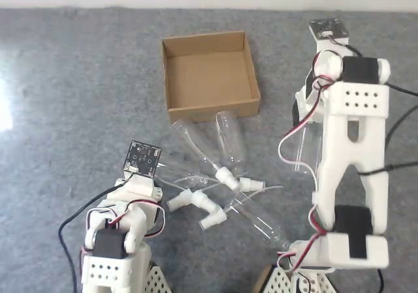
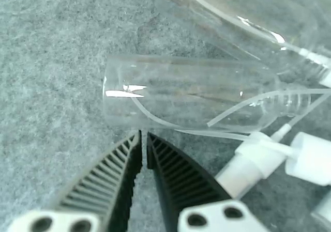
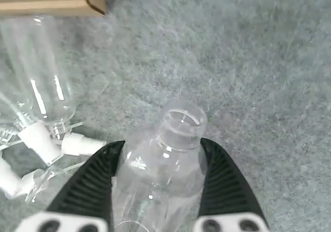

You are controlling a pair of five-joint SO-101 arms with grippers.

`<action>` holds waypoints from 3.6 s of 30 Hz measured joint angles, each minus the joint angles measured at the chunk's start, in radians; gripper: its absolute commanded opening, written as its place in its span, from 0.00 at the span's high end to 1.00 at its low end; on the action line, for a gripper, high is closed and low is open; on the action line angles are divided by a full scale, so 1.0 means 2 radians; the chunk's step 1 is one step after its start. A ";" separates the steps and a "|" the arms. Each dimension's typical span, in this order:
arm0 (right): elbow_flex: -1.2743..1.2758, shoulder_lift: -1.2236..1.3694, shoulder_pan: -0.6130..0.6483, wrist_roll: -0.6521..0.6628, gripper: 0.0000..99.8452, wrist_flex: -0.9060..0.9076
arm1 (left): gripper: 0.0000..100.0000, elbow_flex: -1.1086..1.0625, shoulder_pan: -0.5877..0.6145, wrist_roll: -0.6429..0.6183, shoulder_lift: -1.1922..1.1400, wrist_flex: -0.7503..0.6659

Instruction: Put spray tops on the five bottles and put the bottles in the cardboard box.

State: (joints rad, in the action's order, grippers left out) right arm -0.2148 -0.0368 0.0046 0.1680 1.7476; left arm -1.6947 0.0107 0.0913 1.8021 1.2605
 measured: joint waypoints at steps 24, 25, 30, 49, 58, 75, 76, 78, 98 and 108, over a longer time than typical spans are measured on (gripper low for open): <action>0.295 -0.271 0.056 0.001 0.99 -0.192 | 0.98 0.000 0.000 0.000 0.000 0.000; 0.303 -0.280 0.057 0.001 0.99 -0.198 | 0.98 0.000 0.000 0.000 0.000 0.000; 0.351 -0.329 0.055 0.001 0.99 -0.233 | 0.98 0.000 0.000 0.000 0.000 0.000; 0.650 -0.544 0.098 0.001 0.99 -0.463 | 0.98 0.000 0.000 0.000 0.000 0.000; 0.710 -0.597 0.099 0.001 0.99 -0.479 | 0.98 0.000 0.000 0.000 0.000 0.000; 0.845 -0.743 0.100 0.001 0.99 -0.560 | 0.98 0.000 0.000 0.000 0.000 0.000; 0.852 -0.752 0.100 0.001 0.99 -0.560 | 0.98 0.000 0.000 0.000 0.000 0.000; 0.862 -0.769 0.100 0.001 0.99 -0.560 | 0.98 0.000 0.000 0.000 0.000 0.000; 0.937 -0.878 0.099 0.021 0.99 -0.602 | 0.98 0.000 0.000 0.000 0.000 0.000; 0.937 -0.878 0.100 0.023 0.99 -0.611 | 0.99 0.039 0.000 0.000 0.000 0.000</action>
State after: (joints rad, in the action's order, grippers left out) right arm 1.6602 -1.7921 0.2041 0.2140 0.5247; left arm -1.6164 0.0107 0.0913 1.8021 1.2605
